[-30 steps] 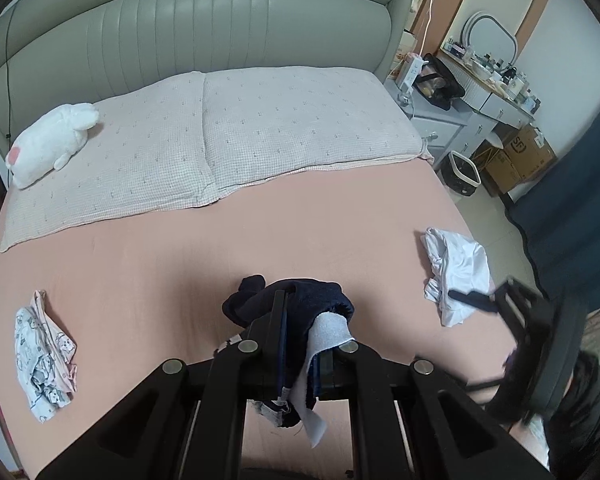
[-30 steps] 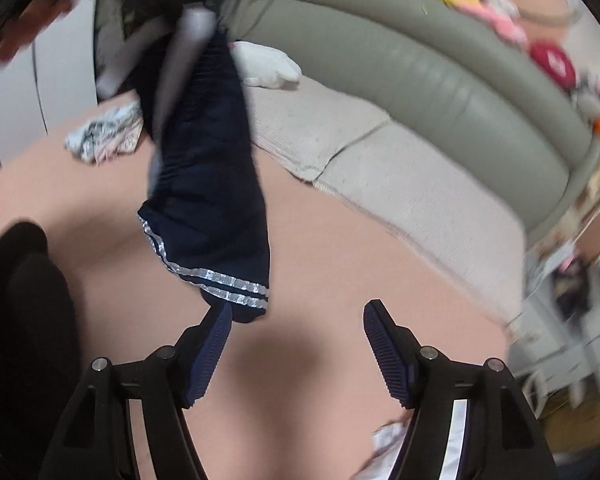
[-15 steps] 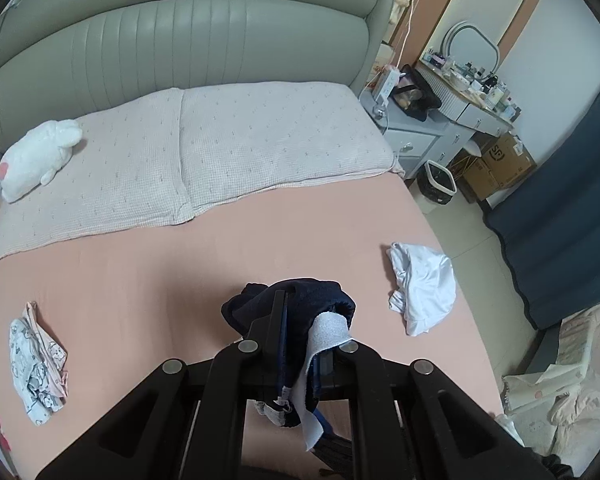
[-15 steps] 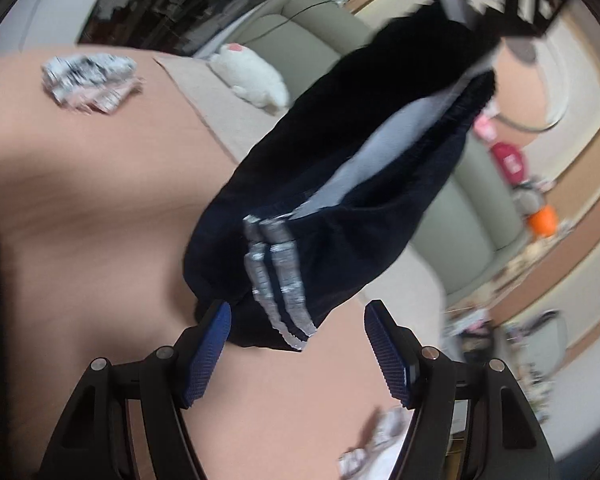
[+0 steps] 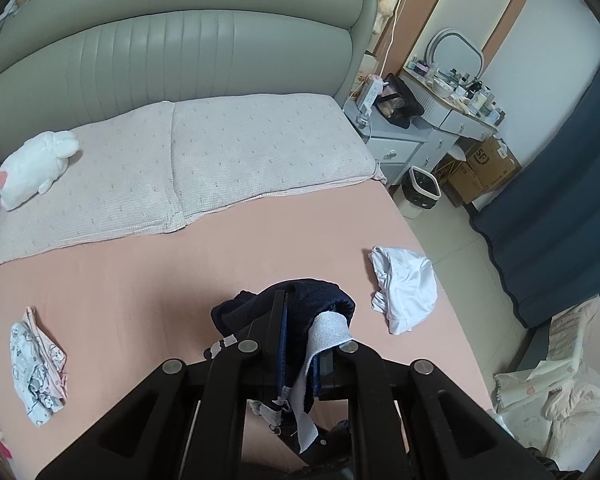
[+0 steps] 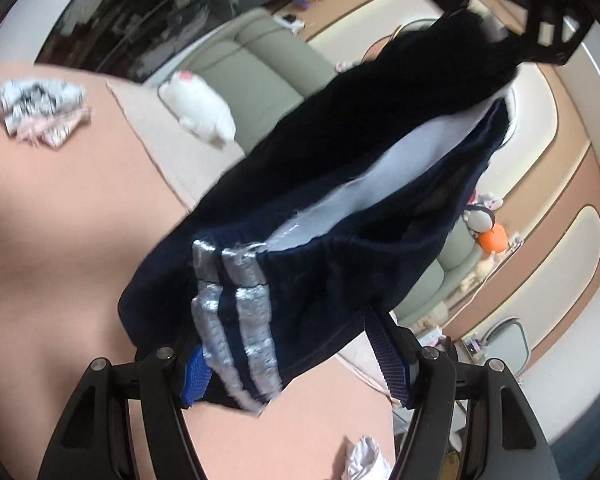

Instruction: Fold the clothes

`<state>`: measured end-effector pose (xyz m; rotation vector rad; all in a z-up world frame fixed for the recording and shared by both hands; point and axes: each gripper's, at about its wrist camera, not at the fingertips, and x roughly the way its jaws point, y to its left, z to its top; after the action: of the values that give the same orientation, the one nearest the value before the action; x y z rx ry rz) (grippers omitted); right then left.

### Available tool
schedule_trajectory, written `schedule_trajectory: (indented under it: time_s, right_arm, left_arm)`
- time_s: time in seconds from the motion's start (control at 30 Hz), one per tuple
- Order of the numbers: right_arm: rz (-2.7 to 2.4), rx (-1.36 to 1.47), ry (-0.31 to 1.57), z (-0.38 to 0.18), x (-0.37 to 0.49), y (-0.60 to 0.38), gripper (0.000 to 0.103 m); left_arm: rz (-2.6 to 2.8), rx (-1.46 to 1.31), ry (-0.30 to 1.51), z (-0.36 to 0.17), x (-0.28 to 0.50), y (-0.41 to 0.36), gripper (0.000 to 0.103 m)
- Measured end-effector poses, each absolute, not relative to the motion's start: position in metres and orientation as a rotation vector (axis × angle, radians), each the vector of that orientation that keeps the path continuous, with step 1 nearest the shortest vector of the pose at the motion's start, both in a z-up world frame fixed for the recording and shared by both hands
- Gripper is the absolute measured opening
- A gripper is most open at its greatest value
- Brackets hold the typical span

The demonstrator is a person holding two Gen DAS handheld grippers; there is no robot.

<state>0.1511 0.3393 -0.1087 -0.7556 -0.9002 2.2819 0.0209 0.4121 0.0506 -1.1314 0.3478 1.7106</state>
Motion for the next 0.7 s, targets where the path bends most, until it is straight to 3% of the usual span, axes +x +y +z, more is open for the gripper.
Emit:
schedule_trajectory:
  time_s: [0.1, 0.13, 0.23, 0.27, 0.57, 0.7]
  right_arm:
    - [2.323, -0.747, -0.893, -0.095, 0.154, 0.335, 0.068]
    - [2.338, -0.753, -0.886, -0.092, 0.154, 0.334, 0.064]
    - [2.369, -0.791, -0.841, -0.089, 0.153, 0.337, 0.036]
    - [2.386, -0.802, -0.818, -0.089, 0.154, 0.339, 0.031]
    - [2.575, -0.948, -0.378, -0.059, 0.178, 0.393, 0.029]
    - [2.696, -0.976, -0.075, -0.038, 0.192, 0.43, 0.026]
  left_arm:
    - [1.707, -1.131, 0.349, 0.05, 0.022, 0.41, 0.007]
    - [1.706, -1.13, 0.352, 0.049, 0.022, 0.409, 0.007]
    - [1.709, -1.132, 0.358, 0.048, 0.022, 0.406, 0.007]
    - [1.711, -1.132, 0.36, 0.047, 0.021, 0.405, 0.007]
    - [1.752, -1.148, 0.369, 0.036, 0.005, 0.387, 0.008]
    - [1.751, -1.17, 0.369, 0.025, 0.0, 0.379, 0.008]
